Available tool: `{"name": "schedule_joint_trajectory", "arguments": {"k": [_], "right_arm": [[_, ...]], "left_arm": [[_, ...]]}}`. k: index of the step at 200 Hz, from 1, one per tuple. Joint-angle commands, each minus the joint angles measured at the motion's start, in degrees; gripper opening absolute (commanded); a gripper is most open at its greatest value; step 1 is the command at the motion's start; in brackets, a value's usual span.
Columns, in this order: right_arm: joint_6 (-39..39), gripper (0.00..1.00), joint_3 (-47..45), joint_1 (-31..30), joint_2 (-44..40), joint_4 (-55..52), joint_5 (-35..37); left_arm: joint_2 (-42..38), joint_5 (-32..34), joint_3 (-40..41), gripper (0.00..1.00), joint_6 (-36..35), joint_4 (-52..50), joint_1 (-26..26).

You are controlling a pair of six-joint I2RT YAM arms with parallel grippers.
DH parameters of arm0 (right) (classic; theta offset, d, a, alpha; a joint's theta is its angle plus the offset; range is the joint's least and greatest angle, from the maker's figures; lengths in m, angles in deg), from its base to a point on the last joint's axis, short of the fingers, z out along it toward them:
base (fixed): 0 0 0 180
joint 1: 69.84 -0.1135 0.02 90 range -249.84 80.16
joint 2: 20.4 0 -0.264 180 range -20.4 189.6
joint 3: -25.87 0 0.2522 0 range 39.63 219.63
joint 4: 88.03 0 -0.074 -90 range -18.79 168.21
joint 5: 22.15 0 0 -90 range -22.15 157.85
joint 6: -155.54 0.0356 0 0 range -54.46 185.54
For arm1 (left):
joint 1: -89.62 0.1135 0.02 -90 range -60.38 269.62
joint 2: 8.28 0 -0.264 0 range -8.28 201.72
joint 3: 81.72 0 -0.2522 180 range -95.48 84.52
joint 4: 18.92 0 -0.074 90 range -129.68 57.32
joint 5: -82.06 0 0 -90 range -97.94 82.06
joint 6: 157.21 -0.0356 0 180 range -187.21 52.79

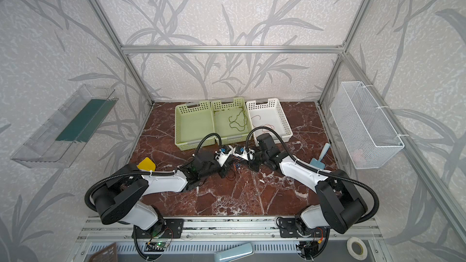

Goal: Untangle and sort cables by color
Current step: Untie the cable from multiple cables.

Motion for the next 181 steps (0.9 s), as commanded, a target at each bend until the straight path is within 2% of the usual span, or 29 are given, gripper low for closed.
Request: {"name": "schedule_joint_trajectory", "arguments": {"k": [1,28,39,119,140,167,181], "right_arm": [[-0.3,0.23,1.3,0.0,0.4,-0.4,1.4],[-1.4,0.04,2.1,0.0,0.6,-1.6,2.8],[-1.4,0.0,2.0,0.0,-0.3,-1.3,4.0],[-1.3,0.0,1.5,0.2,-15.2,-2.6,17.9],[-2.0,0.0,3.3,0.2,-17.1,-6.3,16.6],[-1.0,0.0,3.5,0.2,-17.9,-6.1,14.9],[-0.6,0.0,3.9,0.2,-17.9,-6.4,14.6]], "left_arm": [[-2.0,0.9,-1.3,0.0,-1.1,0.7,-0.5],[-2.4,1.4,-1.1,0.0,-1.3,1.0,-0.4],[-2.4,1.6,-0.9,0.0,-1.4,1.1,-0.4],[-2.0,3.9,1.0,0.0,-1.8,2.9,-0.5],[-1.9,3.1,0.6,0.03,-1.8,2.9,-0.5],[-2.3,3.2,0.3,0.08,-2.3,2.8,-0.5],[-2.9,3.6,0.4,0.15,-2.9,2.5,-0.4]]}}
